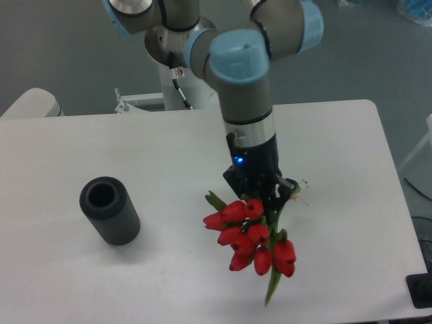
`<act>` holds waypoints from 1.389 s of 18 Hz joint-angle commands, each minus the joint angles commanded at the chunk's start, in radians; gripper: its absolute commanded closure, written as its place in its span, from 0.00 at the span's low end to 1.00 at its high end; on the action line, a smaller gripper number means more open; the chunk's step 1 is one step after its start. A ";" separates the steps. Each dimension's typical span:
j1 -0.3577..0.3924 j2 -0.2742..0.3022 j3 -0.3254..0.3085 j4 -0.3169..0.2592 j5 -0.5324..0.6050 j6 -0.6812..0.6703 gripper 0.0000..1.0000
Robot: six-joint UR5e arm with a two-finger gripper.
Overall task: Place the flowers on the table
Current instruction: 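Tilt the tulips sideways and lay them flat on the table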
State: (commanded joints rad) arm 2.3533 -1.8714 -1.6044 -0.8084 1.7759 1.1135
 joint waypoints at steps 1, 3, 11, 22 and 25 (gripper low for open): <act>-0.014 -0.005 -0.009 -0.003 0.049 0.020 0.71; -0.043 -0.015 -0.034 -0.003 0.124 0.038 0.72; -0.092 -0.069 -0.088 -0.003 0.166 0.037 0.72; -0.088 -0.204 -0.098 -0.005 0.160 0.037 0.70; -0.086 -0.204 -0.095 -0.005 0.152 0.039 0.64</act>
State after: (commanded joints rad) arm 2.2672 -2.0755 -1.6997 -0.8130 1.9283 1.1520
